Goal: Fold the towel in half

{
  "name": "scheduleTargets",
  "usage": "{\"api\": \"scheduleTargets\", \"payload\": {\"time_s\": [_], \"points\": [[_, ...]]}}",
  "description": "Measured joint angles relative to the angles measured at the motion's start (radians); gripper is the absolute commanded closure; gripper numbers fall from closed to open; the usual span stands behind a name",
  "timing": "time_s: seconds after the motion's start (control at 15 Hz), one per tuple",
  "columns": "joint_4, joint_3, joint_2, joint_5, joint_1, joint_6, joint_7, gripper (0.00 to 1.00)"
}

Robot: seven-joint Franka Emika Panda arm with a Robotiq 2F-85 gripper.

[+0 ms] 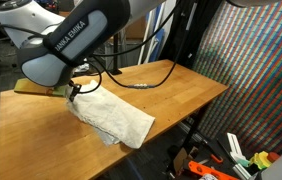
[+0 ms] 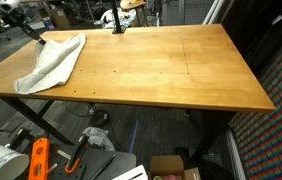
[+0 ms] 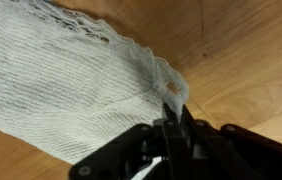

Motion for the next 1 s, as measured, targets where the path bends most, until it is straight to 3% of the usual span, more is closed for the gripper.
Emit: {"api": "scheduleTargets", "payload": {"time_s": [0.27, 1.0], "points": [[0.045, -0.014, 0.02, 0.032, 0.002, -0.004, 0.11, 0.91], [0.494, -0.14, 0.297, 0.107, -0.004, -0.101, 0.468, 0.91]]}}
